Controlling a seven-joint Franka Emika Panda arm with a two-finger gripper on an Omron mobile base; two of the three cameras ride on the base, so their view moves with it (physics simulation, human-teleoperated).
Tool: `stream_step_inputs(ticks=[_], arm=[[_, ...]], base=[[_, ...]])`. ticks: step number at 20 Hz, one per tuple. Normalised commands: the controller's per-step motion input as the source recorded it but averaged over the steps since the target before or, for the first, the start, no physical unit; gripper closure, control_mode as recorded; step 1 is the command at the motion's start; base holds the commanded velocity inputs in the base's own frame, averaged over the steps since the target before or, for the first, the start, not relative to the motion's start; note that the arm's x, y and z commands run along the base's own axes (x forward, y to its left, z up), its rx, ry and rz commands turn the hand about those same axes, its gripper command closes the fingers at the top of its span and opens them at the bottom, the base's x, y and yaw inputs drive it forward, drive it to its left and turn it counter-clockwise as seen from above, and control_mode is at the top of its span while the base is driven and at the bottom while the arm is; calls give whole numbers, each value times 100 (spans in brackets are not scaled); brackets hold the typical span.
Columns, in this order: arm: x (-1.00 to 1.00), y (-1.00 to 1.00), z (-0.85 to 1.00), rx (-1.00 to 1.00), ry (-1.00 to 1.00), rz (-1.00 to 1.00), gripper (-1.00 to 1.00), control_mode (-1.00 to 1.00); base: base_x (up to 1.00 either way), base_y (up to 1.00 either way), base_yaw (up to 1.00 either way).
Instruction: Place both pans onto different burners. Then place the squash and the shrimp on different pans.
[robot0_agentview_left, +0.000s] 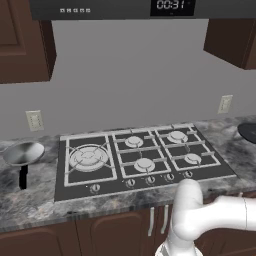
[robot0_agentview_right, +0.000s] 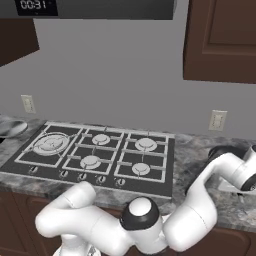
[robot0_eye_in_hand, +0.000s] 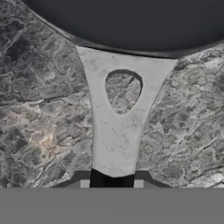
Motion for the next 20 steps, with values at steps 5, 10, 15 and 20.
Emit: stream_step_inputs(ticks=[5, 10, 15, 20], arm=[[-15, 68, 5, 0, 0, 5, 100, -100], [-21, 52, 15, 0, -7, 2, 100, -100], [-7, 42, 18, 0, -12, 1, 100, -100], [0, 63, 23, 0, -1, 3, 100, -100]], base=[[0, 0, 0], [0, 0, 0], [0, 0, 0], [0, 0, 0]])
